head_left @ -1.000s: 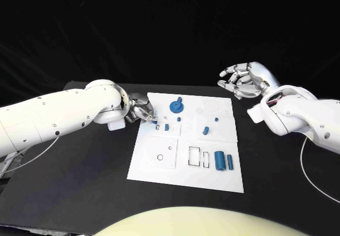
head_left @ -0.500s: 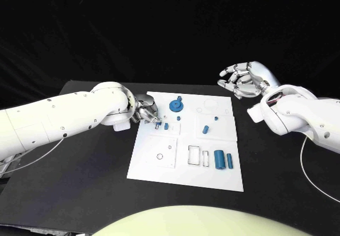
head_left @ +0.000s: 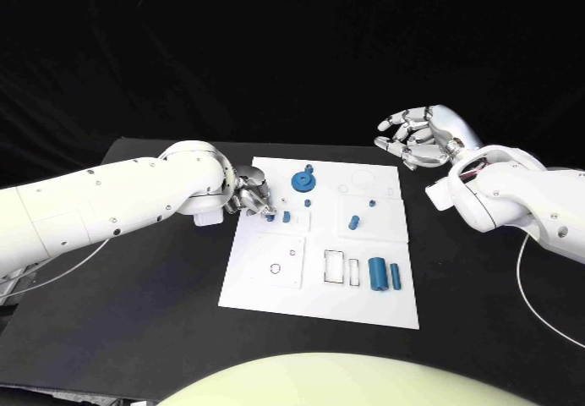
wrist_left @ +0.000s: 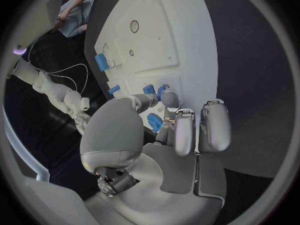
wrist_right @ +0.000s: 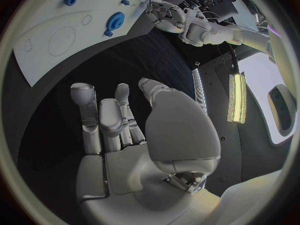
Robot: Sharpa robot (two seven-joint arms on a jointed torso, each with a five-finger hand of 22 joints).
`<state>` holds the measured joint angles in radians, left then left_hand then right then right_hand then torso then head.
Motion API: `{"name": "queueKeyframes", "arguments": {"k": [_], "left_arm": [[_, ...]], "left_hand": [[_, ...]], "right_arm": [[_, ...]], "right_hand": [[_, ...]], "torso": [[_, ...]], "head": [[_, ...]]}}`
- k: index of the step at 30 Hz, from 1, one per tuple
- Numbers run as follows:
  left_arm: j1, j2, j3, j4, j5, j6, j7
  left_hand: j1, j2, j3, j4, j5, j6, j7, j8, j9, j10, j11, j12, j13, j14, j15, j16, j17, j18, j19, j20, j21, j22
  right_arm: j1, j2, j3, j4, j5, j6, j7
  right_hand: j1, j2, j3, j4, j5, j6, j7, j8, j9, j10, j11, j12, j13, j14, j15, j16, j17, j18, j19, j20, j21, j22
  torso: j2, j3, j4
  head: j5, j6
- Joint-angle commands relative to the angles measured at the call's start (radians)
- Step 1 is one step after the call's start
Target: Assemble the parts on the task board
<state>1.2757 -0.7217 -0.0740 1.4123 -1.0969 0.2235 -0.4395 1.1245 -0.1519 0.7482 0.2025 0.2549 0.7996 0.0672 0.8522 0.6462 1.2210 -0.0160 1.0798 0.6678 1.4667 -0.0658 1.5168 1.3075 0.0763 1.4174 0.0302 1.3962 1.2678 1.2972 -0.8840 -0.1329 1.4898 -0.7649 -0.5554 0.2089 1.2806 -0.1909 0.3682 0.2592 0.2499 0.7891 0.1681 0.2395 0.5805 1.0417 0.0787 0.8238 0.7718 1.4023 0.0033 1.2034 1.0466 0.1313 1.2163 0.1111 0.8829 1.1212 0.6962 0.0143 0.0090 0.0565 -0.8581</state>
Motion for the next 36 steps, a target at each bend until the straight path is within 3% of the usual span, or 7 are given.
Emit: {"name": "queueKeyframes", "arguments": {"k": [1,36], "left_arm": [[0.000,0.005,0.000,-0.001,-0.014,0.030,-0.020],[-0.004,0.001,-0.001,0.003,-0.035,0.017,-0.026]], "left_hand": [[-0.005,0.005,0.175,-0.169,0.006,0.001,-0.007,0.007,0.001,0.010,0.000,0.005,0.002,0.082,-0.009,0.007,0.180,-0.009,0.006,0.000,0.004,0.001],[-0.010,0.003,0.183,-0.175,0.010,0.003,-0.009,0.011,0.001,0.014,-0.002,0.010,0.009,0.083,-0.011,0.007,0.181,-0.011,0.009,-0.001,0.008,0.008]], "right_arm": [[-0.001,0.000,0.000,0.000,-0.001,0.012,0.008],[-0.004,0.002,0.000,-0.001,-0.001,0.014,0.011]], "right_hand": [[-0.005,0.008,-0.003,0.000,0.003,0.004,-0.003,0.004,0.001,0.004,-0.001,0.005,-0.002,0.006,0.000,-0.004,0.000,0.007,0.005,-0.001,-0.005,-0.001],[-0.007,0.011,-0.005,0.003,0.007,0.004,-0.004,0.005,0.001,0.004,-0.001,0.006,-0.003,0.007,0.000,-0.004,0.002,0.007,0.005,-0.001,-0.006,-0.001]], "torso": [[0.000,-0.0002,0.0002],[0.000,-0.0007,0.0001]], "head": [[0.001,-0.001],[0.003,-0.007]]}}
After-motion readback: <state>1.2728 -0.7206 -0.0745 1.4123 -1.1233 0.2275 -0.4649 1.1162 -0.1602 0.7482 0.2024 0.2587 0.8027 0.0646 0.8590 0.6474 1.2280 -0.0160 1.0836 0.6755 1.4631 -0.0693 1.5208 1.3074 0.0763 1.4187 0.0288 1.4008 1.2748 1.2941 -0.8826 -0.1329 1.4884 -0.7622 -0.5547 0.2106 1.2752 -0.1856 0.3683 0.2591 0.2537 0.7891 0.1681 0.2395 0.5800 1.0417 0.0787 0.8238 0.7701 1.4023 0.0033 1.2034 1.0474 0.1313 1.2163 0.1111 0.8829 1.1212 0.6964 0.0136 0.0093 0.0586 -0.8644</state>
